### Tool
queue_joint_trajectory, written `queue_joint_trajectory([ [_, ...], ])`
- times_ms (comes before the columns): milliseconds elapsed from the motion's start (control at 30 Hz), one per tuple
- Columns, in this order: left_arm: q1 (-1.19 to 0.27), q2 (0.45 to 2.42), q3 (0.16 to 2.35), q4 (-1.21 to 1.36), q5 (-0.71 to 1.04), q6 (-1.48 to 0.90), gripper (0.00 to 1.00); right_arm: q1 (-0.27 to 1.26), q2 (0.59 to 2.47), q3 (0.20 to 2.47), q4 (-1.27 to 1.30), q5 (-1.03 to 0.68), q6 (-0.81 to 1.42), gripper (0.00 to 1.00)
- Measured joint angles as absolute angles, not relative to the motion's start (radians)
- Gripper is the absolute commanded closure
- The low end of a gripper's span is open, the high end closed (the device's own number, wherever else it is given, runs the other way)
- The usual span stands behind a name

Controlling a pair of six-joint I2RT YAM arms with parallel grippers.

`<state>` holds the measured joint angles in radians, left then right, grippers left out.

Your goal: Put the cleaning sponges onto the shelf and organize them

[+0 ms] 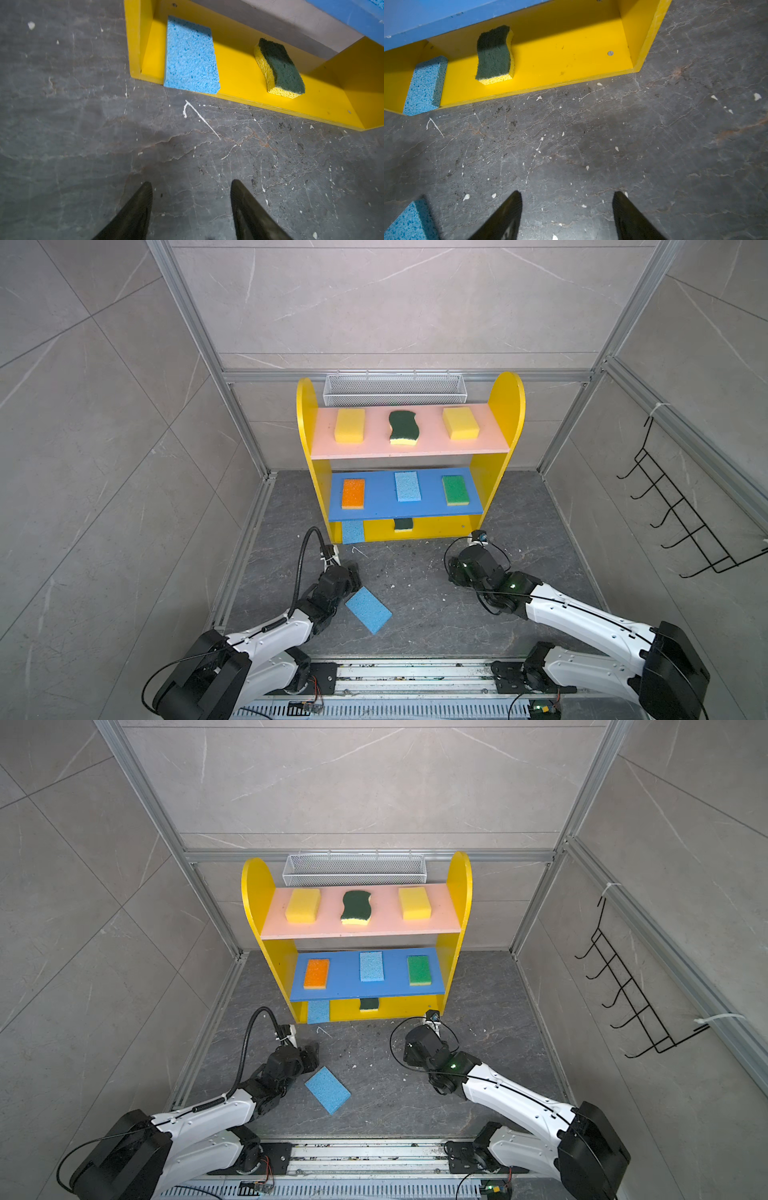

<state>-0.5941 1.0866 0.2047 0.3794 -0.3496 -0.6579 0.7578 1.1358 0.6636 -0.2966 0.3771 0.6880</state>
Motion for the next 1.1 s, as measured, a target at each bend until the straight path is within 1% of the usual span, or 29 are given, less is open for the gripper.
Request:
queue_joint_trajectory([
  [67, -0.594, 1.085, 0.186, 0.398, -0.338, -0.671, 0.5, 0.758, 1.136, 0.662, -0.297, 0.373, 0.688, 0.29],
  [200, -0.592, 1.095, 0.184, 0.437, -0.322, -0.687, 0.53, 0.758, 1.136, 0.66, -0.298, 0.366, 0.688, 0.29],
  [300, -0.583, 1.137, 0.19, 0.459, -0.304, -0.701, 0.56, 0.758, 1.136, 0.66, -0.298, 0.365, 0.688, 0.29],
  [400, -0.562, 1.2, 0.194, 0.48, -0.288, -0.719, 0.64, 0.758, 1.136, 0.66, -0.298, 0.361, 0.688, 0.29],
  [500, -0.543, 1.258, 0.194, 0.511, -0.278, -0.736, 0.7, 0.758, 1.136, 0.66, -0.298, 0.358, 0.688, 0.29],
  [700, -0.534, 1.344, 0.204, 0.573, -0.277, -0.76, 0.75, 0.758, 1.136, 0.659, -0.297, 0.358, 0.688, 0.29],
  [867, -0.509, 1.434, 0.205, 0.7, -0.256, -0.788, 0.83, 0.758, 1.136, 0.658, -0.297, 0.358, 0.688, 0.29],
  [1100, -0.457, 1.612, 0.205, 0.969, -0.197, -0.838, 0.84, 0.758, 1.136, 0.658, -0.295, 0.354, 0.686, 0.29],
])
